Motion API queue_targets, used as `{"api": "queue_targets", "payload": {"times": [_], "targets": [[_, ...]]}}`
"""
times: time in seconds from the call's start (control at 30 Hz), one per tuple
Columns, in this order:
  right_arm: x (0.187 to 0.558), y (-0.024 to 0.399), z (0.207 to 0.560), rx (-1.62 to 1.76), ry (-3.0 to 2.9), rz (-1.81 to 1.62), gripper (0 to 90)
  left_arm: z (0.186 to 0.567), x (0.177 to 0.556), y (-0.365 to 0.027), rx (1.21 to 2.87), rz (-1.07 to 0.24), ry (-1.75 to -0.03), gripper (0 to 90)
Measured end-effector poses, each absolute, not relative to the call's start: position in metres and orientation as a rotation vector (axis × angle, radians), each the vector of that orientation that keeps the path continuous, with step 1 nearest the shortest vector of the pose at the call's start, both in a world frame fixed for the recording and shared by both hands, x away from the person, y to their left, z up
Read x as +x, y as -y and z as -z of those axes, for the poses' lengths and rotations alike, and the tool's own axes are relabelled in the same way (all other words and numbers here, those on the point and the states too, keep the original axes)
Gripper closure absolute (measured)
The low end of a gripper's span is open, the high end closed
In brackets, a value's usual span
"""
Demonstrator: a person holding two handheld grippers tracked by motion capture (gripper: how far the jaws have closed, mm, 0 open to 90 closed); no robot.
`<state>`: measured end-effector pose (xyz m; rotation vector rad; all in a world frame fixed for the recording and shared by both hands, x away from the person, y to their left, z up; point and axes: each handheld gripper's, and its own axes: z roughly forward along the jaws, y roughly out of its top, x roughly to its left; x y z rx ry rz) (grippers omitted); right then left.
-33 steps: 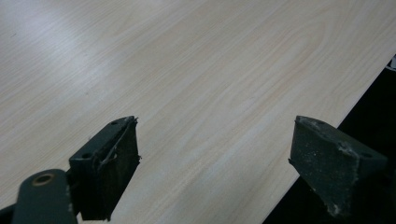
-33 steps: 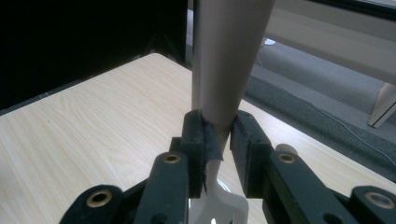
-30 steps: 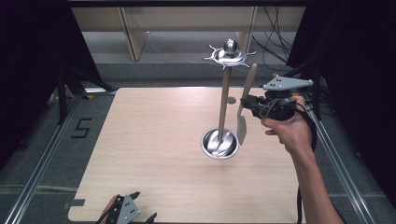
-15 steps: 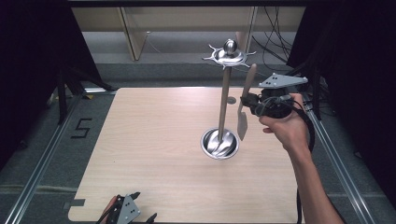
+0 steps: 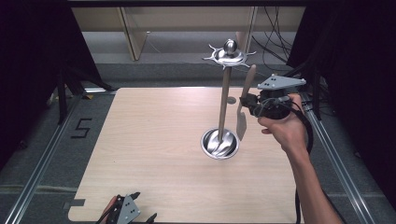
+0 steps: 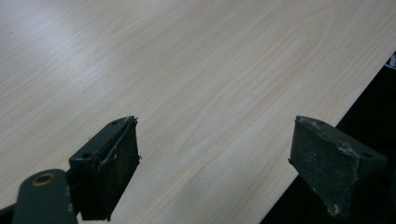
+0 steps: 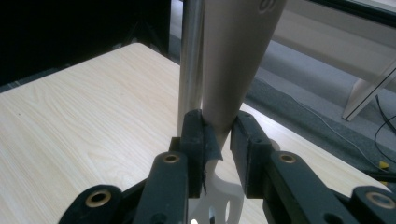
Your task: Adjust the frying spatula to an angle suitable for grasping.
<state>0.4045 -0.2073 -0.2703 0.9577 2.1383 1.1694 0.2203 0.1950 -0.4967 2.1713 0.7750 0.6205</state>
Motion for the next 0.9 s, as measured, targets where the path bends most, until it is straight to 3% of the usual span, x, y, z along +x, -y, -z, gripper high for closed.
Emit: {"api": "queue_targets", "payload": {"times": [0.9], "targets": [[0.396, 0.217, 0.275, 0.937, -2.076, -1.329, 69.0, 0.497, 0.220, -0.195, 2.185, -0.594, -0.777, 14.8]]}}
